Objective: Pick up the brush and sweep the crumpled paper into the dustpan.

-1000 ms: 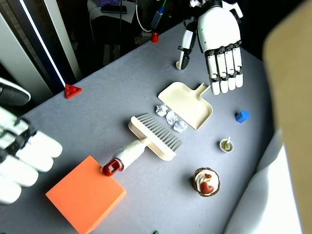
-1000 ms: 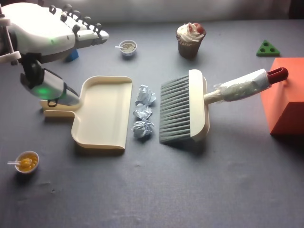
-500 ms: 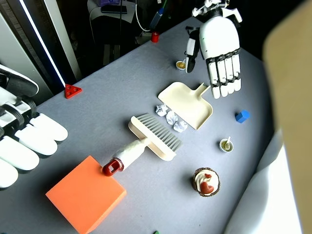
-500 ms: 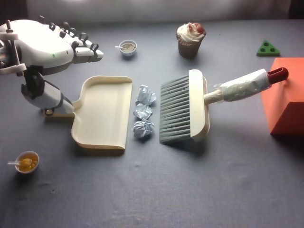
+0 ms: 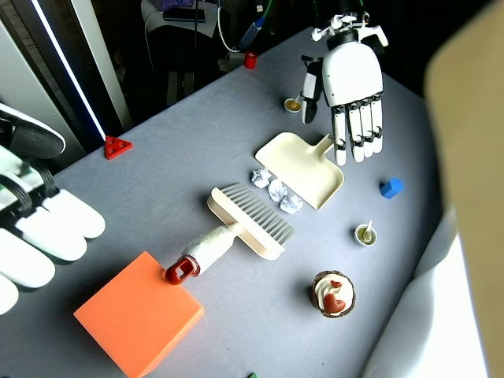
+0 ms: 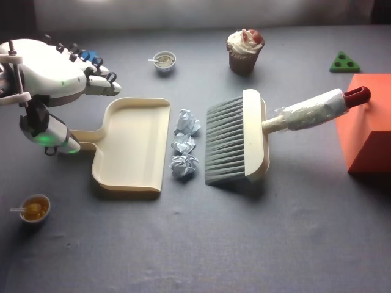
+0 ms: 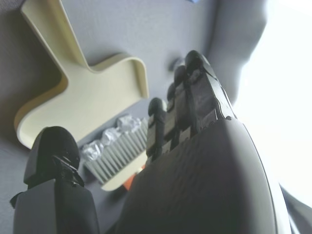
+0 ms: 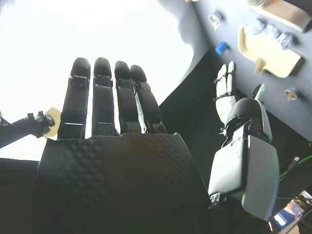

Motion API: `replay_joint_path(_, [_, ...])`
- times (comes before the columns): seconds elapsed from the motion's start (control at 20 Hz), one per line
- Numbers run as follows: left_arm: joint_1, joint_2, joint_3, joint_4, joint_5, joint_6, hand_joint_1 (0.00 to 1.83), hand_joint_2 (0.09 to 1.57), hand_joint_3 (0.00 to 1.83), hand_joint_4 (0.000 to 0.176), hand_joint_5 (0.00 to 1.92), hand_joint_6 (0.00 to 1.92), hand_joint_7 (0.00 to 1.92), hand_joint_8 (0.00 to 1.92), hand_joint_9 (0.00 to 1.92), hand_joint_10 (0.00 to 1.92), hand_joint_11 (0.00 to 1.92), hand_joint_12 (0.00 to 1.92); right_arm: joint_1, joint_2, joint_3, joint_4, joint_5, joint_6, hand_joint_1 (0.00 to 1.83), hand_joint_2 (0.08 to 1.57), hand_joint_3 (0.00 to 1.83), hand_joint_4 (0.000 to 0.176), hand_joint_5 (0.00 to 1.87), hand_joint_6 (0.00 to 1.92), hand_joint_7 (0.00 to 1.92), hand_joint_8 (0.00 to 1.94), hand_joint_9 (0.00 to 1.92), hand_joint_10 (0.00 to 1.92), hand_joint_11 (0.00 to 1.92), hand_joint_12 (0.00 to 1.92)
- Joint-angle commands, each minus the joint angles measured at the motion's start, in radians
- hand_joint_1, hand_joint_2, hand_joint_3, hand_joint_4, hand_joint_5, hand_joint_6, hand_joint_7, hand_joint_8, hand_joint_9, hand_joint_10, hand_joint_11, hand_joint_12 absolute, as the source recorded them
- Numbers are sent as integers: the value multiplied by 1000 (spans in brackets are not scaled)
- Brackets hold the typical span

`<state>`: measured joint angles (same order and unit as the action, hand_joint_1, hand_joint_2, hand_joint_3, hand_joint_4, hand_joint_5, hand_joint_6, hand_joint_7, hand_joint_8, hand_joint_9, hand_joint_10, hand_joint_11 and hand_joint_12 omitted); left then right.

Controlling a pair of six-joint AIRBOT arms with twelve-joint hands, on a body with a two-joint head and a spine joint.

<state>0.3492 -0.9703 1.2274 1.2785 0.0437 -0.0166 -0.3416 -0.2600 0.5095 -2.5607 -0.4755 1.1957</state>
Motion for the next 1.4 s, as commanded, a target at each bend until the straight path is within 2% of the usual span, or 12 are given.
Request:
replay_joint_path(0.0, [-1,-2,15,3,-5,2,688,1102,5,101,124,2,58,0,119,0,138,16,9,5,-2,-22,-101,0,0,979,8,0,84,0,98,0,106,5,83,5])
replay_joint_path(0.05, [3,-6,22,1,-4,-2,711,1090,0,106,121,1,62,2,129,4,156,23,9,5,-2,-22,-99,0,0,976,5,0,102,7,125,11,132,14,106,14])
replay_joint_path(0.1, [6,-9,28,1,0,-2,718,1088,0,95,121,0,65,2,129,3,155,23,9,5,-1,-24,-98,0,0,976,5,0,106,8,129,11,136,14,114,17])
replay_joint_path(0.15, [10,-13,35,1,1,-1,718,1089,0,91,115,0,63,2,124,1,144,18,9,5,0,-27,-97,0,0,974,1,0,130,5,155,6,160,8,135,19])
replay_joint_path(0.25, [19,-21,50,1,4,-8,738,1076,0,93,112,5,29,0,97,0,127,9,9,5,1,-29,-96,0,0,970,0,0,145,7,165,8,171,8,142,19])
replay_joint_path(0.5, [44,-39,82,1,8,-34,756,1057,0,78,118,8,61,12,118,10,162,23,8,4,1,-36,-95,0,0,967,0,0,114,0,135,0,141,0,88,0])
replay_joint_path(0.8, [67,-49,97,2,35,-53,820,1046,0,76,167,13,77,8,134,7,161,20,9,4,1,-44,-94,0,0,966,0,0,120,14,136,13,139,13,86,17])
replay_joint_path(0.95, [78,-58,113,2,41,-61,787,1052,0,85,184,10,78,4,141,5,184,28,9,4,2,-46,-92,0,0,976,3,0,83,2,105,4,106,4,57,8])
replay_joint_path(1.05, [84,-61,120,2,46,-65,775,1056,2,87,198,9,68,0,116,0,175,23,9,4,2,-48,-92,0,0,982,1,0,143,7,153,5,151,7,102,18])
replay_joint_path(1.35, [104,-73,125,2,56,-78,789,1058,1,85,237,17,87,8,129,6,164,17,9,3,2,-52,-89,0,0,974,0,0,116,4,127,1,131,2,94,11])
